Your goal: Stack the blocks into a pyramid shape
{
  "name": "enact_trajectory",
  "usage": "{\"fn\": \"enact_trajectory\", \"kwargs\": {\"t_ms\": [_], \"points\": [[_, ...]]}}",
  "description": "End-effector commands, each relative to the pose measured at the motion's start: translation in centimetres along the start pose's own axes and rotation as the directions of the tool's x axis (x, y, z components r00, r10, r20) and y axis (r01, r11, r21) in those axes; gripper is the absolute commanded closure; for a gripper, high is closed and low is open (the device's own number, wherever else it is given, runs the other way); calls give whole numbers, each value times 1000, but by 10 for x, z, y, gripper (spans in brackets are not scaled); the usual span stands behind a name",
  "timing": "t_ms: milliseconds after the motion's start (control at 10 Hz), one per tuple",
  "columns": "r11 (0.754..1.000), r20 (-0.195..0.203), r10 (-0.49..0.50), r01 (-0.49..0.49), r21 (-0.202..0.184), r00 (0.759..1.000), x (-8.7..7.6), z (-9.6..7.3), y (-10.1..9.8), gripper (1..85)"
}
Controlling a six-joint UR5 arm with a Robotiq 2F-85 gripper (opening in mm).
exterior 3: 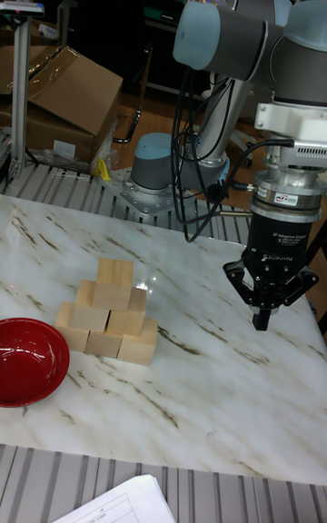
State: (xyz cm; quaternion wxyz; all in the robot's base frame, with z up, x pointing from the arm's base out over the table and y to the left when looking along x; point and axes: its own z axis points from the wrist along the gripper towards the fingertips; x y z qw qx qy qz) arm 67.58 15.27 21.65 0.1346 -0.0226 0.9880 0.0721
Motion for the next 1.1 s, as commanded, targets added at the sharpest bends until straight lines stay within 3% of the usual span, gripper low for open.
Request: {"fn": "enact_trajectory", "kwargs": {"t_ms": [0, 1000], "points": [[1000, 4, 6, -6, -13, 1000, -2, 0, 2, 847], [1000, 12, 5, -5, -16, 1000, -5, 3, 2, 847]]}}
